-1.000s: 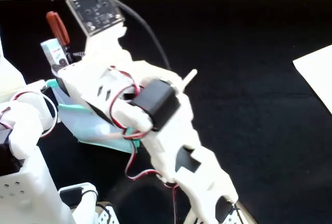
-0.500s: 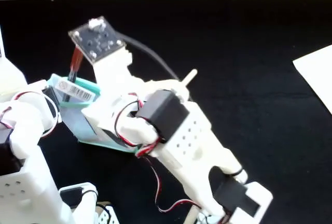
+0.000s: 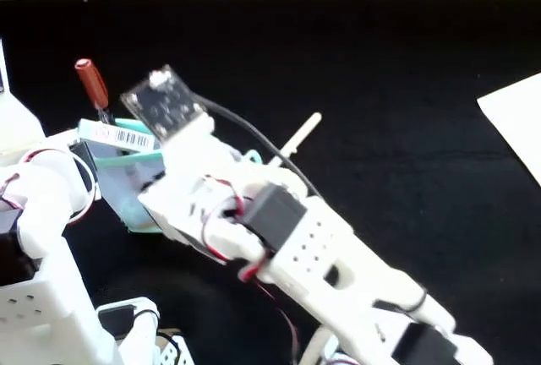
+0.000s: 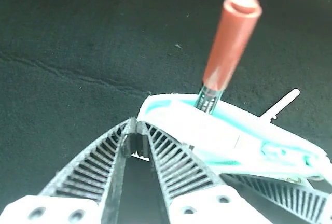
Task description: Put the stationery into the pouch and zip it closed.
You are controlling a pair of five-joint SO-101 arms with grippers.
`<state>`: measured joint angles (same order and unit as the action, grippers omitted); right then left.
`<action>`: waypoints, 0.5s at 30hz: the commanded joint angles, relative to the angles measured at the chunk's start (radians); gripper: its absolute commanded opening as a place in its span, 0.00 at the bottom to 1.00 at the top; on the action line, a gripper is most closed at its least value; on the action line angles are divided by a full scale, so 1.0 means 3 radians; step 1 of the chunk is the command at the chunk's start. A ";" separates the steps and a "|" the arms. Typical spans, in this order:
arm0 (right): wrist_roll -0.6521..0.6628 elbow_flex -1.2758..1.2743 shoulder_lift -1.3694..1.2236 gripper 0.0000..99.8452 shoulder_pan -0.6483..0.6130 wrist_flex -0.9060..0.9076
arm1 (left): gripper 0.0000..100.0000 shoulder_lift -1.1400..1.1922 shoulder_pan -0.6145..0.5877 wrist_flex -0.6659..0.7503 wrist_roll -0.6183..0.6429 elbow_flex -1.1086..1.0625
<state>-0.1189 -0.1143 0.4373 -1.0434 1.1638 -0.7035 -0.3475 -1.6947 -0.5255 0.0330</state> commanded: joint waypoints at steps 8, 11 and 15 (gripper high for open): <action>0.0307 -0.0744 0.1087 0.24 0.0064 0.0074 | 0.01 0.0018 -0.0038 -0.0010 0.0020 -0.0038; 0.0307 -0.0744 0.1143 0.24 0.0289 0.0100 | 0.01 0.0018 -0.0023 -0.0010 0.0020 -0.0043; 0.0307 -0.0770 0.1153 0.24 0.0754 0.0079 | 0.01 0.0018 -0.0038 -0.0010 0.0020 -0.0013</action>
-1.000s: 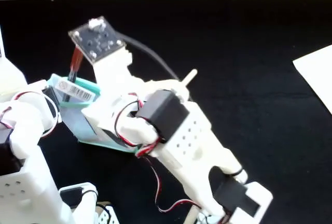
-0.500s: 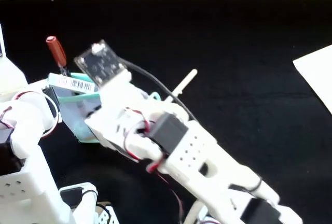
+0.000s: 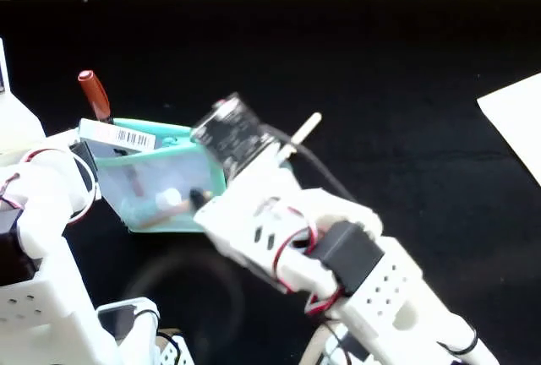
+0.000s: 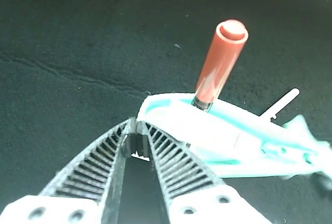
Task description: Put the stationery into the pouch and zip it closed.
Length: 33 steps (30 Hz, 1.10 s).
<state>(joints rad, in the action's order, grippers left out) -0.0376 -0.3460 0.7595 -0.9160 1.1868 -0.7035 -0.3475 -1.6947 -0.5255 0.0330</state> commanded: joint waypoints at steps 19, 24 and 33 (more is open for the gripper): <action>-0.1130 0.1056 -0.0396 0.24 0.0637 -0.0463 | 0.01 -0.0238 0.0422 -0.0026 0.0015 -0.0529; -0.1217 0.1649 -0.0693 0.24 0.0284 -0.0304 | 0.01 -0.0238 0.0422 -0.0026 0.0020 -0.0540; -0.1233 0.1649 -0.1215 0.24 -0.0064 -0.0309 | 0.01 -0.0222 0.0412 -0.0026 0.0020 -0.0545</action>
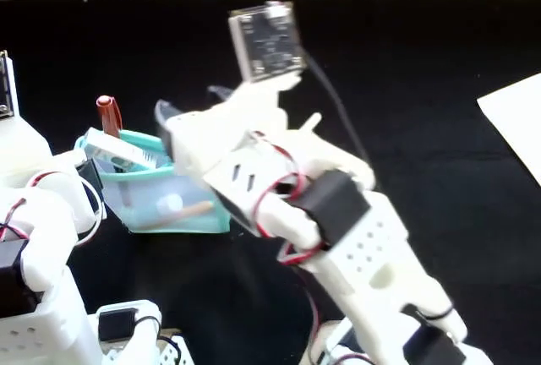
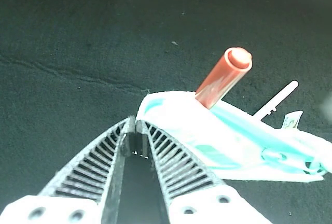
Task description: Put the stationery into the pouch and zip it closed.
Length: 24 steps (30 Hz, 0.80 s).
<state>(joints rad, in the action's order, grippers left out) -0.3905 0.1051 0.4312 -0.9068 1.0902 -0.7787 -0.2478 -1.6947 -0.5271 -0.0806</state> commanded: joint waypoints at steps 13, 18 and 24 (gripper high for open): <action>-0.0041 0.0151 -0.0923 0.24 -0.0550 -0.0253 | 0.01 0.0018 0.0079 -0.0026 0.0026 -0.0166; -0.0041 0.0171 -0.0954 0.24 -0.0442 -0.0243 | 0.01 0.0013 0.0079 -0.0026 0.0015 -0.0166; -0.0036 0.0176 -0.0366 0.24 0.0008 0.0018 | 0.01 0.0023 0.0079 -0.0026 0.0010 -0.0166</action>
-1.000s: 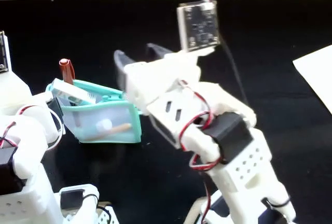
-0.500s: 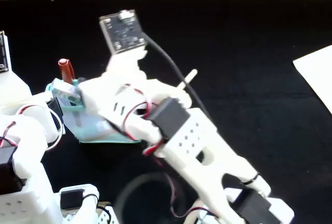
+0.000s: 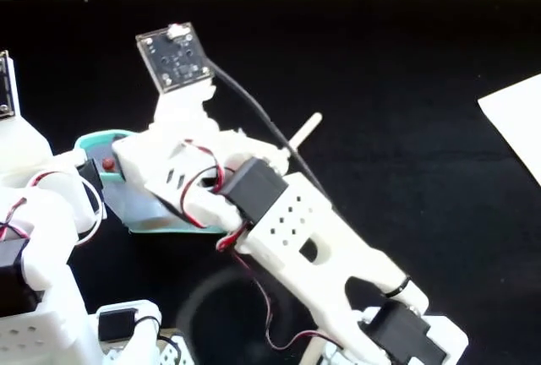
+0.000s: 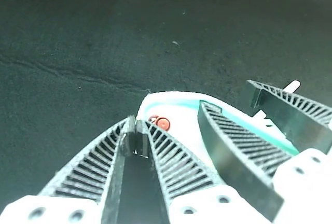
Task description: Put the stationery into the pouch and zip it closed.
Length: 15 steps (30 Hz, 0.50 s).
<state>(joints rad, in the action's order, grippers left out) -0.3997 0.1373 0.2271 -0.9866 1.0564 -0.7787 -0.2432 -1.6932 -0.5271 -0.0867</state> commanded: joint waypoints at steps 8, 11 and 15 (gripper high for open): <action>-0.0036 0.0033 0.0918 0.24 0.1501 0.0693 | 0.01 0.0033 0.0064 0.0015 0.0020 -0.0151; -0.0015 0.0033 0.0944 0.24 0.2013 0.0954 | 0.01 0.0018 0.0064 0.0015 0.0026 -0.0151; -0.0020 -0.0473 0.0892 0.24 0.2504 0.1199 | 0.01 0.0013 0.0064 0.0015 0.0026 -0.0151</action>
<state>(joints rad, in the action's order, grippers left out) -0.3997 0.0836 0.4787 -0.3406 1.3878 -0.7787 -0.2417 -1.6824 -0.5271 -0.0867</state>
